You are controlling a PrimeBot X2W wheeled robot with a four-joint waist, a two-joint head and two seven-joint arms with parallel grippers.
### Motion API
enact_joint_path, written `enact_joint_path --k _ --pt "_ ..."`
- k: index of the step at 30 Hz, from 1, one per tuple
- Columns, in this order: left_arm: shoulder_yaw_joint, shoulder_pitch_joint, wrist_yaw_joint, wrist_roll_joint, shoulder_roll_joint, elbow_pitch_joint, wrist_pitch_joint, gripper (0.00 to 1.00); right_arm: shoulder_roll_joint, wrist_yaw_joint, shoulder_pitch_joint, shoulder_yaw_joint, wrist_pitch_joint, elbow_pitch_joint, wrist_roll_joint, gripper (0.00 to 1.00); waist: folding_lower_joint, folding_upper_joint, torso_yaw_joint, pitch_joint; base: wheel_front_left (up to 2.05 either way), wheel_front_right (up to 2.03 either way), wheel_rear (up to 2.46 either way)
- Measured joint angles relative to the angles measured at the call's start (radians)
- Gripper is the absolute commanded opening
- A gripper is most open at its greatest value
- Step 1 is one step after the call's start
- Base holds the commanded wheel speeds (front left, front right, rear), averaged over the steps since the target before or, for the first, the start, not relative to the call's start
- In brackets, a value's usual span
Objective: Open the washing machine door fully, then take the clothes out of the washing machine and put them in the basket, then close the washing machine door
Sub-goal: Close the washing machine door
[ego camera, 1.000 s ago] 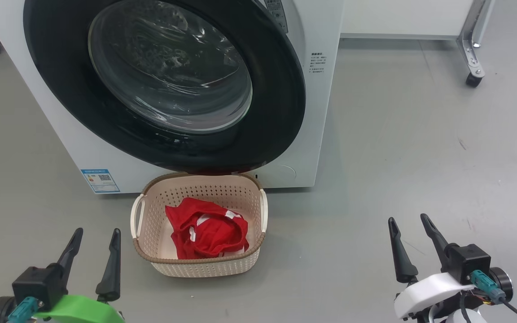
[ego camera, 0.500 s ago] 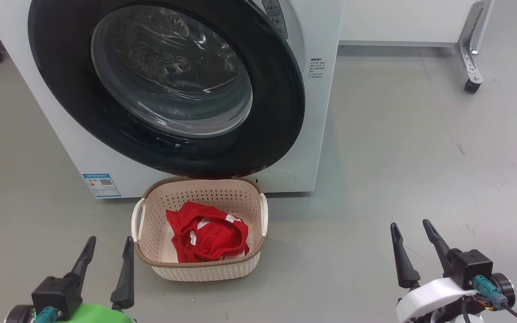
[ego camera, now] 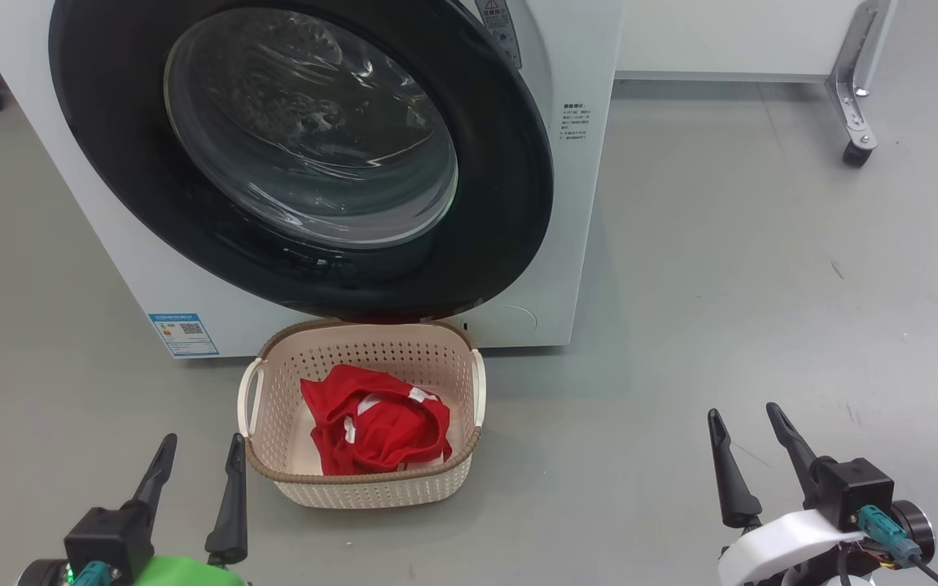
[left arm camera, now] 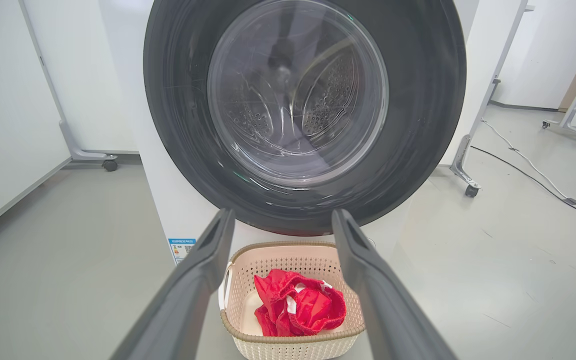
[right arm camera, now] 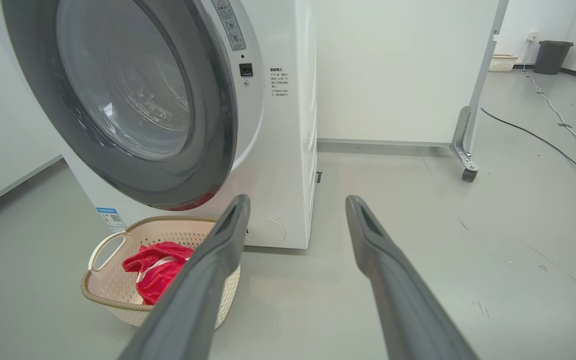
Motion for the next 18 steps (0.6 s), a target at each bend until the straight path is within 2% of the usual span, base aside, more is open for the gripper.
enact_joint_path --k 9,10,11,12,18 --pt "-0.003 0.0 0.008 0.01 -0.004 0.001 -0.006 1.0 0.001 0.004 0.0 -0.001 0.0 -0.004 0.0 1.0 0.0 0.0 -0.001 0.004 0.0 0.0 0.0" --pt "-0.004 0.0 0.008 0.016 -0.004 0.001 -0.007 1.0 0.001 0.004 0.0 -0.001 0.0 -0.005 0.0 0.42 0.0 0.0 -0.002 0.005 0.0 0.0 0.0" --pt "-0.004 0.0 0.008 0.019 -0.004 0.001 -0.008 1.0 0.001 0.004 0.0 -0.001 0.0 -0.006 0.0 0.13 0.0 0.0 -0.002 0.005 0.0 0.0 0.0" --pt "-0.005 0.0 0.008 0.022 -0.004 0.001 -0.011 1.0 0.002 0.004 0.0 -0.001 0.0 -0.007 0.0 0.0 0.0 0.0 -0.002 0.005 0.0 0.0 0.0" --pt "-0.004 0.0 0.016 0.026 -0.004 0.002 -0.015 1.0 0.002 0.013 -0.001 -0.001 0.0 -0.007 0.0 0.0 0.0 0.0 0.0 0.007 0.0 0.0 0.0"
